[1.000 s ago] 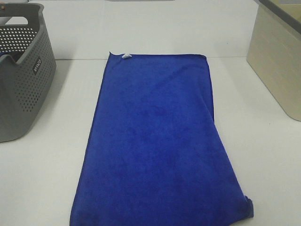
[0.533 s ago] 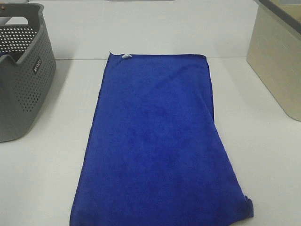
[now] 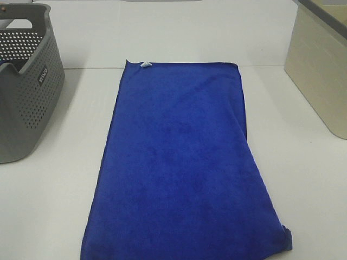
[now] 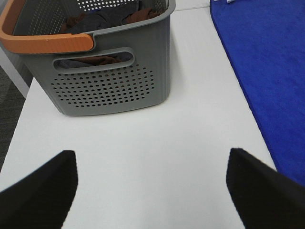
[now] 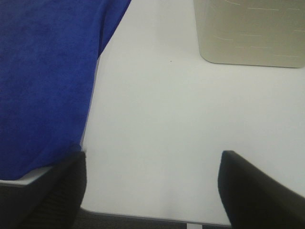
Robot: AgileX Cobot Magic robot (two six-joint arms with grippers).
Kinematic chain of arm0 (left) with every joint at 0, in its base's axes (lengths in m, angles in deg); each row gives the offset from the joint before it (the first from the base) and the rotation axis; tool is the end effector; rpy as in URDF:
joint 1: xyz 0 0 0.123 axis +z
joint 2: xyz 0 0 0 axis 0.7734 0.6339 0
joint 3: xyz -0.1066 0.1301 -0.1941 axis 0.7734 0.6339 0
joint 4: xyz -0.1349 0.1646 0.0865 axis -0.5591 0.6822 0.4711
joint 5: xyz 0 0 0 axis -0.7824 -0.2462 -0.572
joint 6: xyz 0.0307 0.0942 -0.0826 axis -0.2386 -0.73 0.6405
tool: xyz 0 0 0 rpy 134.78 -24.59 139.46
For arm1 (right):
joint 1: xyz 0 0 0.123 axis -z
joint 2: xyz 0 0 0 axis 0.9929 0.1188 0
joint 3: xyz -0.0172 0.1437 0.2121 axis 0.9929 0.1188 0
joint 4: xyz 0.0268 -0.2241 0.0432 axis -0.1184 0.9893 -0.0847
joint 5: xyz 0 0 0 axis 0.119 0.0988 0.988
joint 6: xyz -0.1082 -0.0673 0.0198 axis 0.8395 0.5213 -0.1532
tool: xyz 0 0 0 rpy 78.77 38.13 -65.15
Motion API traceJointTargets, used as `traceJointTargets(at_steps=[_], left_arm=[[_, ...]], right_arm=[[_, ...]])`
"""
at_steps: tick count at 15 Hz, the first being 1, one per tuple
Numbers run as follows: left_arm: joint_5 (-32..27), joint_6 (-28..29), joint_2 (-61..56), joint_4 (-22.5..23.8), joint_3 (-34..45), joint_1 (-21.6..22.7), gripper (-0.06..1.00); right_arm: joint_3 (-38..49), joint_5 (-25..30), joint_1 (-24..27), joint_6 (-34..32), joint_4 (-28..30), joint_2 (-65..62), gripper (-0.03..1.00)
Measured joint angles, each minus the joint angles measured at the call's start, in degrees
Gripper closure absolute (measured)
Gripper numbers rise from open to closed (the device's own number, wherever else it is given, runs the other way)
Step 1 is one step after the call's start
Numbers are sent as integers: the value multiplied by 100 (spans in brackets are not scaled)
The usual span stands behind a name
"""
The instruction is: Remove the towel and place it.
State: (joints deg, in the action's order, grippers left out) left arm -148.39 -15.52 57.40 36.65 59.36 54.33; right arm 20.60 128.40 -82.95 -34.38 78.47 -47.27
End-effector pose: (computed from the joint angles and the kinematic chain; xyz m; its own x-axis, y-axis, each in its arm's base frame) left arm 0.0342 -0.0053 0.2531 -0.4495 0.0531 -0.8917 0.0248 0.9986 0.0470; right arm 0.0371 0.0081 0.2318 -0.5291 -0.0624 -0.8463 -0.0842 0.9962 -0.0208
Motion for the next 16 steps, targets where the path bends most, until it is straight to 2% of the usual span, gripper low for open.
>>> traceJointTargets(at_steps=[2, 4, 6, 16], left_arm=[[0, 0, 0, 0, 0, 0, 14], [0, 0, 0, -29, 0, 0, 14], [0, 0, 0, -34, 0, 0, 14], [0, 0, 0, -34, 0, 0, 14]], right_arm=[[0, 0, 0, -6, -23, 0, 22], [0, -23, 0, -149, -458, 0, 22], [0, -92, 0, -160, -584, 0, 22], [0, -92, -6, 155, -218, 0, 22]])
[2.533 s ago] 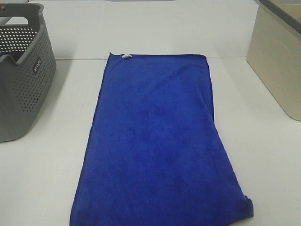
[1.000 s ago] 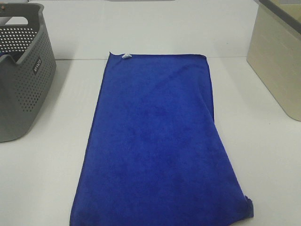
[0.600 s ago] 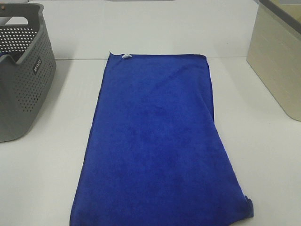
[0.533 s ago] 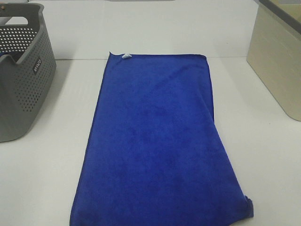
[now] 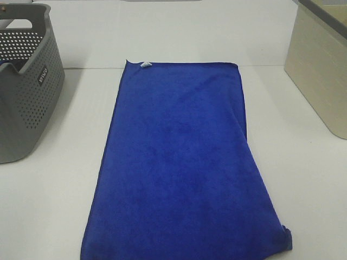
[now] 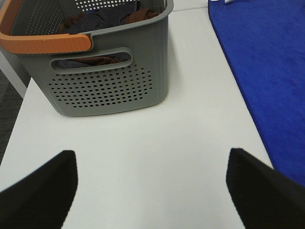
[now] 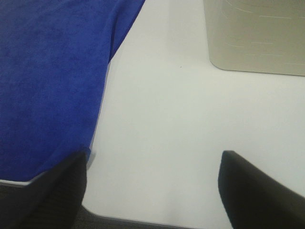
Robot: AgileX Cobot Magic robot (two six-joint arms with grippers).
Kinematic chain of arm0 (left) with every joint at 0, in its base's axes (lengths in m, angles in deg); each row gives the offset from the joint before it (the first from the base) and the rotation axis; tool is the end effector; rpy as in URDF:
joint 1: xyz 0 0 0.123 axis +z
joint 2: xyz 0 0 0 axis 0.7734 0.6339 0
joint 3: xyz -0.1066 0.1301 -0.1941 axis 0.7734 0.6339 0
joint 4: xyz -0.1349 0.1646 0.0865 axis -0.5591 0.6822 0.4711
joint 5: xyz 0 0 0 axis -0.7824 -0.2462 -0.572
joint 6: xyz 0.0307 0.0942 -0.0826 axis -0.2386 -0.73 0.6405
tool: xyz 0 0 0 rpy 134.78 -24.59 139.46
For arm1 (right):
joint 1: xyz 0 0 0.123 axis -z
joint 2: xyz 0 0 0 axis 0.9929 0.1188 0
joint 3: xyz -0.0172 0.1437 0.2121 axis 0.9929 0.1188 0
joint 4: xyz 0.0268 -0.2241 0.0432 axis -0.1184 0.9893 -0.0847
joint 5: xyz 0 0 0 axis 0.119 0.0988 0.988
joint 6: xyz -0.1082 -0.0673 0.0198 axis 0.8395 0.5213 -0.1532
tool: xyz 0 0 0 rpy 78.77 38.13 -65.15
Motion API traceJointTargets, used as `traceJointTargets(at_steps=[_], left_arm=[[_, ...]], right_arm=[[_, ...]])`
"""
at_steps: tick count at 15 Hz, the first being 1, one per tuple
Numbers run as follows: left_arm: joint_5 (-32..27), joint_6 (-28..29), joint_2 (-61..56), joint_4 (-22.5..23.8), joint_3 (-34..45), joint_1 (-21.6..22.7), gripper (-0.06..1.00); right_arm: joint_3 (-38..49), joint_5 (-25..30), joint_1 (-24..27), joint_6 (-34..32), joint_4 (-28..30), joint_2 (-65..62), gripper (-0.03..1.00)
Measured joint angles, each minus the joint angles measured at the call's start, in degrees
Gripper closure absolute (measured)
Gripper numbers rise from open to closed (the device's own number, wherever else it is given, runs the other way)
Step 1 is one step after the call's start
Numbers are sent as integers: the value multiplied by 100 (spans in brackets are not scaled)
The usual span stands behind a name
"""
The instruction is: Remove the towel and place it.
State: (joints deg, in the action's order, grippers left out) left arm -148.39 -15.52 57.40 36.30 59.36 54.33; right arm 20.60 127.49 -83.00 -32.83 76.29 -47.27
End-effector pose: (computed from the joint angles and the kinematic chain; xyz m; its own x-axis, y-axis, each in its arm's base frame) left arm 0.0342 -0.0060 0.2531 -0.4491 0.0503 -0.8921 0.0283 0.9987 0.0420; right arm 0.0380 0.0124 0.2339 -0.5115 -0.0713 -0.8563 -0.1175 0.9930 -0.0125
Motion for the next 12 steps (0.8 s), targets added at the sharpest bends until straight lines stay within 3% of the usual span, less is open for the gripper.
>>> traceJointTargets(at_steps=[12], left_arm=[[0, 0, 0, 0, 0, 0, 14]], right_arm=[[0, 6, -6, 6, 6, 0, 22]])
